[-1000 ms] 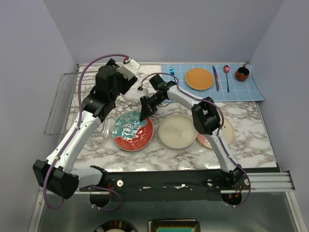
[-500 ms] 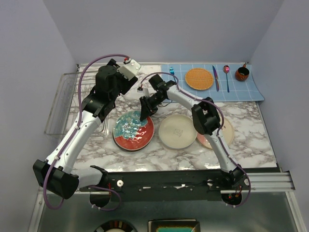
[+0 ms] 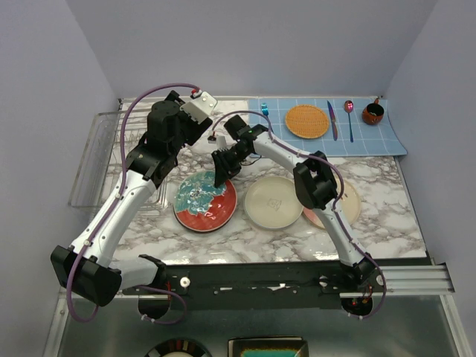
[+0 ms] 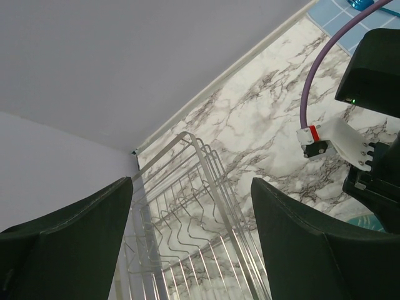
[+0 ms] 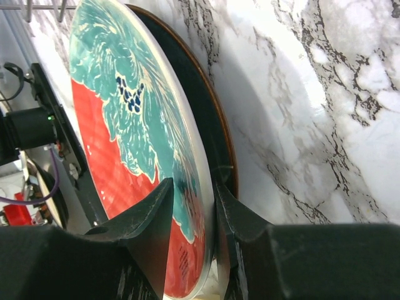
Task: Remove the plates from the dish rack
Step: Place the plate at the center of the board.
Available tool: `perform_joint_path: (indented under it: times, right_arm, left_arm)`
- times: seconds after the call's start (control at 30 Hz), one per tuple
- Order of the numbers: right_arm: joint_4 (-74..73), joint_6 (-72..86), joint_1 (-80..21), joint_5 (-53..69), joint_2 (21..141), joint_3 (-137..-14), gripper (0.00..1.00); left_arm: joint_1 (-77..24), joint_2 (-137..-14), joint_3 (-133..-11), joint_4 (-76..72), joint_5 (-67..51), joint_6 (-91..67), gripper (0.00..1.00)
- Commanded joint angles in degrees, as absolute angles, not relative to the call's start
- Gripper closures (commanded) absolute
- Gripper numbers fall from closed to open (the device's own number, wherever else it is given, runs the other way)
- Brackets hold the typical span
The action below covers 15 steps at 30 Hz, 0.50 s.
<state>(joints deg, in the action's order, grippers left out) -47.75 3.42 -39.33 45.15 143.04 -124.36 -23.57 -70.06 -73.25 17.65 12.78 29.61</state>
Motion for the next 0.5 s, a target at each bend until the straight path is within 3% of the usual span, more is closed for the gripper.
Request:
perform_joint_path:
  times: [0.0,0.47]
  right_arm:
    - [-49.39,2.29,-40.52,42.89,142.21,-126.3,0.61]
    - [-49.92,1.41,-41.31,38.32,142.47,-125.07,0.61]
  left_arm:
    - [-23.29,-68.82,-72.86,16.7,11.25,29.71,0.16]
    - [-23.2,-68.55,-72.42,16.61,11.25,29.88,0.16]
